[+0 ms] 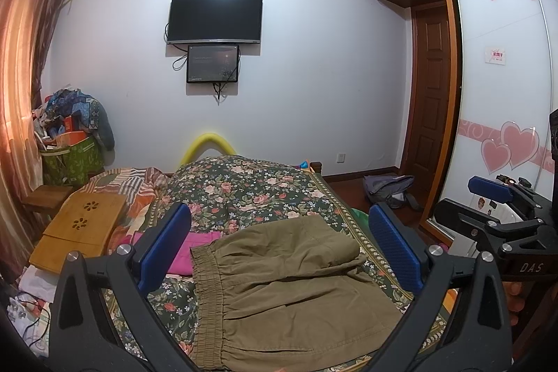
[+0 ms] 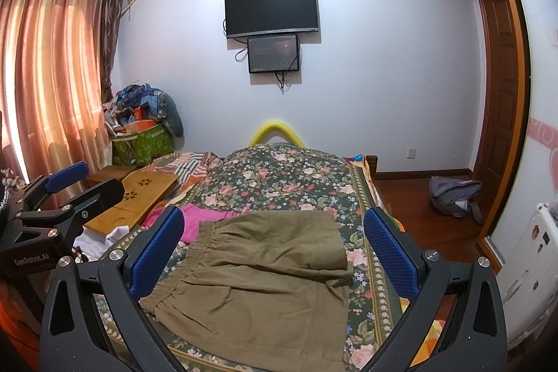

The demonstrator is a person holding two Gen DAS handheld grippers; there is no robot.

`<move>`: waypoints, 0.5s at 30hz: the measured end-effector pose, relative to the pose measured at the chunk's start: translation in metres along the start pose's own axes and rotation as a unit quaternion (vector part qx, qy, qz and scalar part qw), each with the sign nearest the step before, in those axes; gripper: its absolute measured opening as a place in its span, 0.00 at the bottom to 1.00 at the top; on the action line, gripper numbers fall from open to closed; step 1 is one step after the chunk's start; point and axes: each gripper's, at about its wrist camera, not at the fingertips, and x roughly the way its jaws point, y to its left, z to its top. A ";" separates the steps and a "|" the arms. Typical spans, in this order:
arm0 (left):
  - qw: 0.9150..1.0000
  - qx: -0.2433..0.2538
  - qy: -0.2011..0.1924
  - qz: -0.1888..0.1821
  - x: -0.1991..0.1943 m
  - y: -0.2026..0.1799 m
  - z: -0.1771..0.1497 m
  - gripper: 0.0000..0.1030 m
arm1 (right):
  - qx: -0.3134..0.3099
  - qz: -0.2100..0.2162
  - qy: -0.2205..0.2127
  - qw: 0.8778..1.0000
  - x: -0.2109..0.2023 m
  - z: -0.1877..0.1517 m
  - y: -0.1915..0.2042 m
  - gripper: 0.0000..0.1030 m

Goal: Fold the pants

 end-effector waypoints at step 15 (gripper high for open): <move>1.000 -0.007 0.010 0.002 0.013 0.006 -0.001 1.00 | 0.001 0.001 0.008 1.000 0.006 -0.001 -0.002 1.00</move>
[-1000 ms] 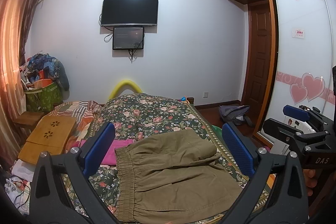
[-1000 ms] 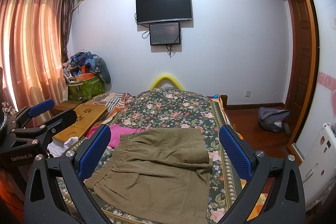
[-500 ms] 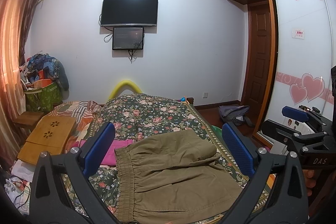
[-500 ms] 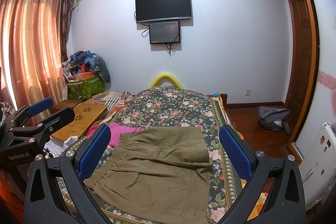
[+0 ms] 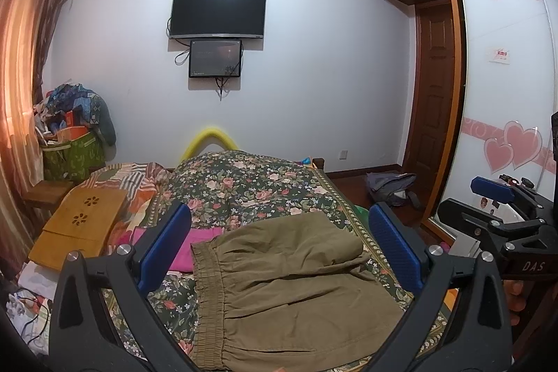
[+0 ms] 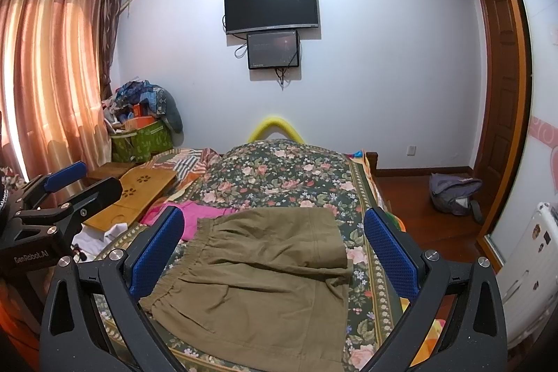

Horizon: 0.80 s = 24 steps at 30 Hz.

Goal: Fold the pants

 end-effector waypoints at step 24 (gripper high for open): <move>0.985 -0.008 0.153 0.076 0.196 0.116 -0.043 1.00 | 0.007 -0.067 0.115 0.991 0.131 -0.017 -0.092 1.00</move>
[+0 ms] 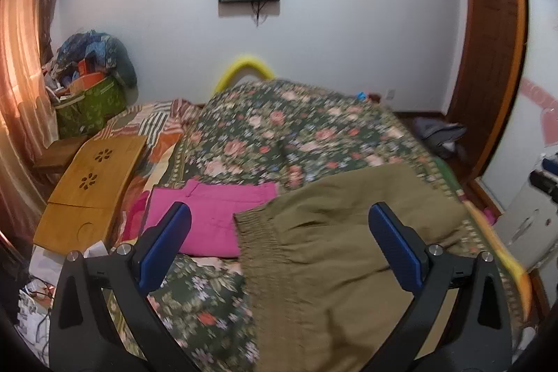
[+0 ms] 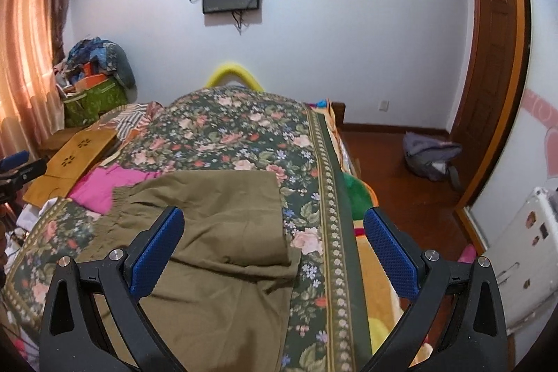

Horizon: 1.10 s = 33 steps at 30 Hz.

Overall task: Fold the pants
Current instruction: 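Grasp the elastic waistband with the left tool while the right tool grasps the pant leg hem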

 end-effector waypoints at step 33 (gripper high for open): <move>0.976 -0.028 0.207 -0.064 0.250 0.059 -0.053 0.58 | -0.066 0.114 0.222 0.966 0.286 0.022 -0.001 0.44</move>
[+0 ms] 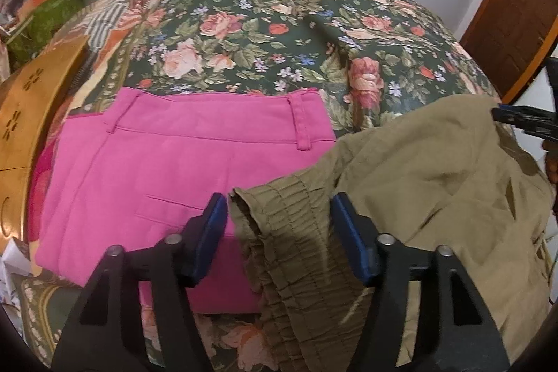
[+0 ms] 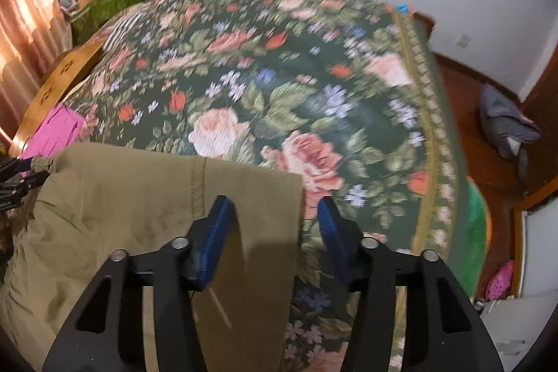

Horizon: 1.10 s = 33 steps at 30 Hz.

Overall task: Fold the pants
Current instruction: 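Grasp the elastic waistband with the left tool while the right tool grasps the pant leg hem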

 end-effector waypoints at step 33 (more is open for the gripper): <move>1.000 0.012 -0.019 0.012 -0.014 0.009 0.008 0.09 | -0.039 -0.047 -0.044 0.997 -0.005 0.024 0.019 0.60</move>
